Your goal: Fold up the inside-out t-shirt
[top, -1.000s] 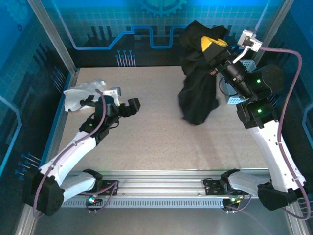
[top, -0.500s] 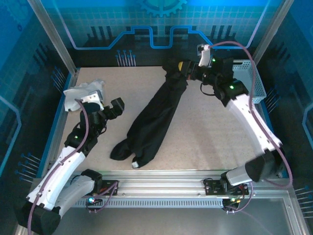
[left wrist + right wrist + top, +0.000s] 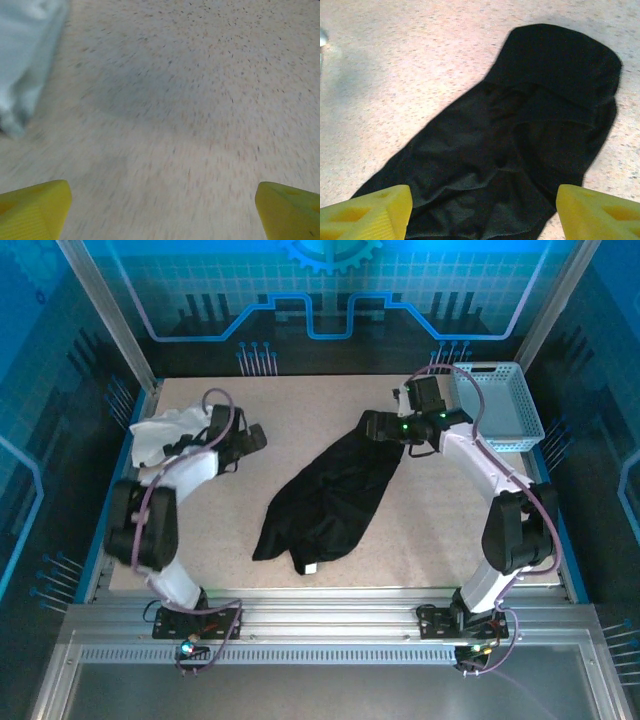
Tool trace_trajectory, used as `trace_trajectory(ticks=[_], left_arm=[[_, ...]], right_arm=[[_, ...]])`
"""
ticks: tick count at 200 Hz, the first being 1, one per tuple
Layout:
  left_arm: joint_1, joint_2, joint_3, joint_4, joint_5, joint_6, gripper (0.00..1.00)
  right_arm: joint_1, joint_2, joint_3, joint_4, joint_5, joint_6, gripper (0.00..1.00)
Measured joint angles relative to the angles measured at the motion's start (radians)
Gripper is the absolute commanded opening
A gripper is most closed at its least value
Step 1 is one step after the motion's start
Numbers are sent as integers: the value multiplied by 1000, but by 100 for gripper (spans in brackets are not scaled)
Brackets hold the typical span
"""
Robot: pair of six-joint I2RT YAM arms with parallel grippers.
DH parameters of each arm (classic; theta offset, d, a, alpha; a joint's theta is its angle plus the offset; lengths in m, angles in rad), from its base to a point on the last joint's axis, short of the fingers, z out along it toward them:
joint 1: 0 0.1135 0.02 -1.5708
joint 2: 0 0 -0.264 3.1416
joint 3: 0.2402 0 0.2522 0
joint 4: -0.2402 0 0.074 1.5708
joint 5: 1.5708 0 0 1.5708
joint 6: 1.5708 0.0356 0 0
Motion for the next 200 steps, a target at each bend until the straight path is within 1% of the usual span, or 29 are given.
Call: trace_trajectory(ticks=[23, 38, 55, 96, 130, 166, 200], left_arm=[[54, 217, 189, -24, 87, 1, 93], [97, 307, 290, -62, 141, -3, 92], [147, 373, 377, -103, 192, -11, 92], [248, 395, 439, -180, 257, -29, 91], [311, 396, 445, -209, 288, -34, 91], [349, 418, 466, -224, 309, -35, 91], [352, 475, 541, -236, 325, -35, 91]], right_arm=[[3, -13, -7, 18, -16, -4, 77], [2, -24, -26, 25, -17, -6, 77], [2, -35, -50, 24, -18, -10, 77], [1, -63, -79, 25, -21, -14, 77], [-3, -67, -79, 32, -40, -13, 77], [-3, -67, -79, 32, -48, -10, 77], [-3, -67, -82, 33, -50, -10, 77]])
